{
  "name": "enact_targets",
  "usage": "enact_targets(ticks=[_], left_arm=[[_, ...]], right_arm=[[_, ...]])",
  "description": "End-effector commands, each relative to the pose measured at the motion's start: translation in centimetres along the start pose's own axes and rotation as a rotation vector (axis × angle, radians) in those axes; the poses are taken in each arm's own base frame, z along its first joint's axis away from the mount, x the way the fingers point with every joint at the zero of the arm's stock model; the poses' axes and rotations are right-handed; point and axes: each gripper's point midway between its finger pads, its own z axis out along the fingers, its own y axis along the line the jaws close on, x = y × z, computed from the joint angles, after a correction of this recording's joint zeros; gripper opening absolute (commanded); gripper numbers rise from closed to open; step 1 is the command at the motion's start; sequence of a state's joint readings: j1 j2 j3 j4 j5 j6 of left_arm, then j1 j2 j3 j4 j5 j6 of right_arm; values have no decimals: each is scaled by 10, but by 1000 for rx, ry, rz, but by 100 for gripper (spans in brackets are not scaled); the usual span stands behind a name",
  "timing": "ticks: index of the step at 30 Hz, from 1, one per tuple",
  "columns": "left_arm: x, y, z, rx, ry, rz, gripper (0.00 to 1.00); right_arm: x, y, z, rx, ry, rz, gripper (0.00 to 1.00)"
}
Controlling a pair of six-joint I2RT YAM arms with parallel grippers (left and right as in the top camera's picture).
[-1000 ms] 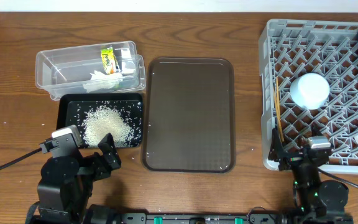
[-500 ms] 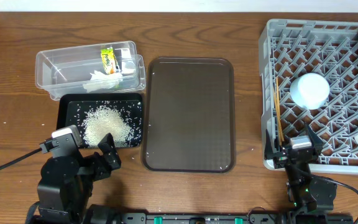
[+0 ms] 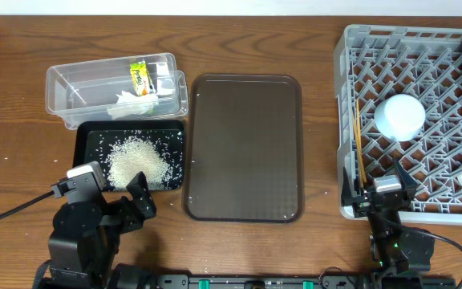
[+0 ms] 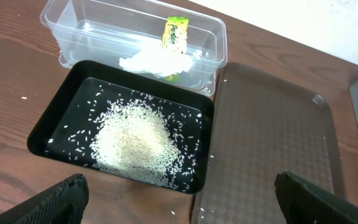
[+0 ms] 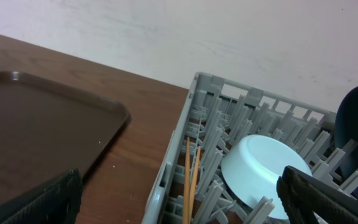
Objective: Sort waste into correct bins and load items into the dishwasher rack
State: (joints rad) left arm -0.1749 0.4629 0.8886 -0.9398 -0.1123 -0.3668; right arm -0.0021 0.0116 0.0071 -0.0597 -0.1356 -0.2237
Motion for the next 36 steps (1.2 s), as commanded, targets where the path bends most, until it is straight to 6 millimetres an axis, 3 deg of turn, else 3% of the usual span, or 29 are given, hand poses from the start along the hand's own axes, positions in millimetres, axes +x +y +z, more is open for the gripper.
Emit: enact_targets(ticks=[1, 16, 23, 30, 36], left_arm=[[1, 3, 1, -15, -1, -3, 98], [1, 3, 1, -15, -1, -3, 98], [10, 13, 4, -49, 5, 12, 98], [40, 26, 49, -30, -90, -31, 99], [44, 10, 85, 134, -289, 20, 98]], right_arm=[[0, 3, 0, -11, -3, -14, 99], [0, 3, 0, -11, -3, -14, 99], [0, 3, 0, -11, -3, -14, 99], [0, 3, 0, -11, -3, -14, 99], [0, 3, 0, -11, -3, -14, 99]])
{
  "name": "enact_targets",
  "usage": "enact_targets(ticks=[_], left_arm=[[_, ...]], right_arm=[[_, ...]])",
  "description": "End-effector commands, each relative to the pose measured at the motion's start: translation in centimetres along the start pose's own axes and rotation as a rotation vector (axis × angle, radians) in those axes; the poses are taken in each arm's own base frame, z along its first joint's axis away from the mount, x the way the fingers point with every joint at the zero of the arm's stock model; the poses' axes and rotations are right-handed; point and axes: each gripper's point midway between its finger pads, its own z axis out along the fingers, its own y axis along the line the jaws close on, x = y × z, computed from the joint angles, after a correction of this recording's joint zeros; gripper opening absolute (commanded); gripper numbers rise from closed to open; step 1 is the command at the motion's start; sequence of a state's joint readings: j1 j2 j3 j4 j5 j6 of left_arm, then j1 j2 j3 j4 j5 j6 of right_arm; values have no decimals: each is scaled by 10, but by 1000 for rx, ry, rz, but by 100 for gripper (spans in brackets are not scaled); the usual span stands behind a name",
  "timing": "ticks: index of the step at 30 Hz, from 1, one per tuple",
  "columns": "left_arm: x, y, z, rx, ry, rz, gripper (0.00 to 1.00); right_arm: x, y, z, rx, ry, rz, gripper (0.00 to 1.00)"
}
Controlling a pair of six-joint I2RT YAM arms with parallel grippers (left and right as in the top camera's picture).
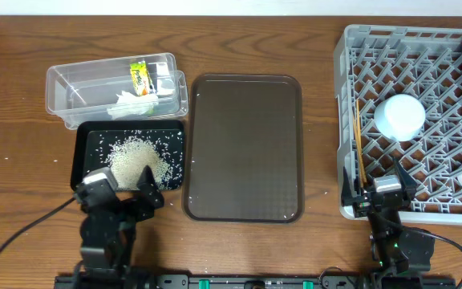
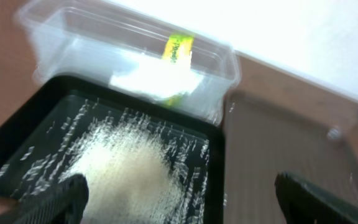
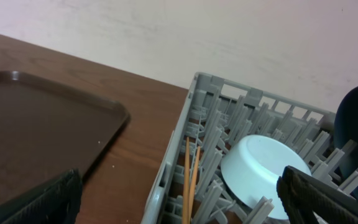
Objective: Sort waste into correct bins and load items into the dishwasher rack
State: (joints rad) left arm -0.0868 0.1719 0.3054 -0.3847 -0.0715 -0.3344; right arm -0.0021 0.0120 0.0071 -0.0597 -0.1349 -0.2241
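Observation:
The clear plastic bin at the back left holds a yellow wrapper and crumpled white tissue. In front of it lies a black tray with a heap of rice. The grey dishwasher rack on the right carries a white bowl, chopsticks and a blue dish. My left gripper is open over the black tray's near edge; its view is blurred, with rice just ahead. My right gripper is open at the rack's front left corner, holding nothing.
A brown serving tray lies empty between the black tray and the rack. Stray rice grains dot the wooden table around the black tray. Another white item sits at the rack's right edge.
My left arm has moved a little right and toward the black tray, so the rice and clear bin fill more of its now blurred view. The right arm has not moved.

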Motion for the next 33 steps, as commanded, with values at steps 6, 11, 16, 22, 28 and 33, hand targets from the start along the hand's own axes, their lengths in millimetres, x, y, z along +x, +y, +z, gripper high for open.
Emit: enact_targets(ticks=[6, 11, 16, 22, 28, 33], left_arm=[[-5, -30, 14, 221, -283, 257, 98], [8, -32, 16, 241, -269, 386, 98], [34, -23, 23, 220, -156, 391, 98], [35, -22, 24, 219, -151, 391, 99], [35, -22, 24, 219, -151, 391, 98], [35, -22, 24, 219, -151, 391, 98]], right_arm=[[0, 3, 0, -12, -4, -14, 99], [0, 3, 0, -12, -4, -14, 99], [0, 3, 0, -12, -4, -14, 99], [0, 3, 0, -12, -4, -14, 99], [0, 3, 0, -12, -4, -14, 99], [0, 3, 0, -12, -4, -14, 99]])
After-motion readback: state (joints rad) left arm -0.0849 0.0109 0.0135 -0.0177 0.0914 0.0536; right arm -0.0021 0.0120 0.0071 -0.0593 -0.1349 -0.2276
